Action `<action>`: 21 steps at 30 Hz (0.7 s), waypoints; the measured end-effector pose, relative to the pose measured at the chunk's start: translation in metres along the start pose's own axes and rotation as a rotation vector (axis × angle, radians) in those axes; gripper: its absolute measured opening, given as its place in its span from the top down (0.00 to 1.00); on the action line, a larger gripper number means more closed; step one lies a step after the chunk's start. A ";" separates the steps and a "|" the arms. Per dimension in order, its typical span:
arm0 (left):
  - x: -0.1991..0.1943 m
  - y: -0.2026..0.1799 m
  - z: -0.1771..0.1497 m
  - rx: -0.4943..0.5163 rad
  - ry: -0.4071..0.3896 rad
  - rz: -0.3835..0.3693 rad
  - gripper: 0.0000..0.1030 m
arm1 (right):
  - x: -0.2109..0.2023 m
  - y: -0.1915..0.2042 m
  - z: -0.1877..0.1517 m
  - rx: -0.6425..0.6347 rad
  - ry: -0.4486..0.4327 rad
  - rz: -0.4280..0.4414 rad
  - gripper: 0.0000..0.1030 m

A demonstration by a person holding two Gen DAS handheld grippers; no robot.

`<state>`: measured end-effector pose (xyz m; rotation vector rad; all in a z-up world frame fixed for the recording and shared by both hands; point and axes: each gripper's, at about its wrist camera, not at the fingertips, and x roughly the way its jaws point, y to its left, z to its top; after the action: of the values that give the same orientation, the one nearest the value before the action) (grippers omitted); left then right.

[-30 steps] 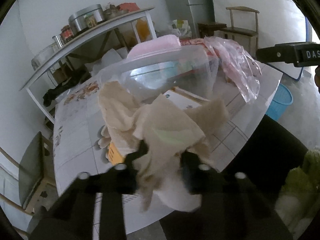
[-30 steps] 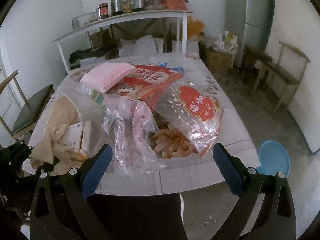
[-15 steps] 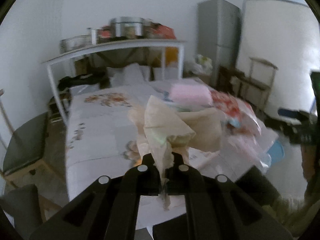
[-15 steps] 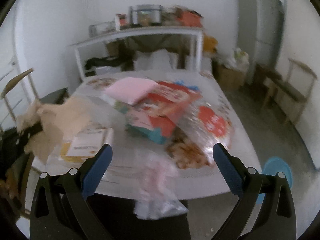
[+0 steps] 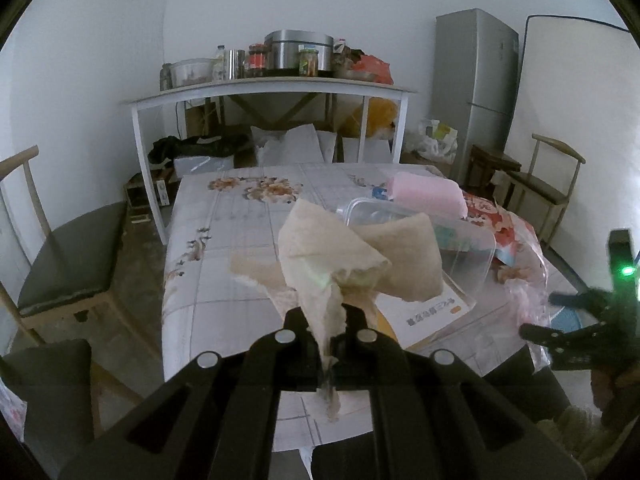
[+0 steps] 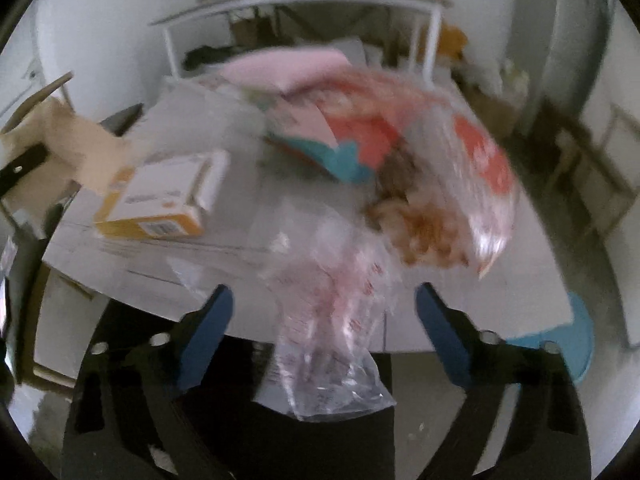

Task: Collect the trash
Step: 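Carry the paper and bag to the blue wastebasket and open both grippers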

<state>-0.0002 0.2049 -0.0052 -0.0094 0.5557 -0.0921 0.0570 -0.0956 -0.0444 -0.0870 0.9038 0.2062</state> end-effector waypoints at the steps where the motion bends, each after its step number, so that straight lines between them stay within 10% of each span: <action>1: -0.003 0.000 0.001 0.000 -0.007 0.004 0.98 | 0.007 -0.006 -0.002 0.028 0.037 0.000 0.34; 9: -0.031 -0.006 0.020 -0.019 -0.066 -0.033 0.98 | -0.003 -0.027 -0.011 0.116 0.040 0.040 0.76; 21: -0.058 -0.126 0.088 0.142 -0.163 -0.459 0.98 | -0.059 -0.109 -0.037 0.359 -0.095 0.135 0.87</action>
<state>-0.0140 0.0836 0.1041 -0.0058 0.3748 -0.5728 0.0163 -0.2161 -0.0223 0.3157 0.8401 0.1693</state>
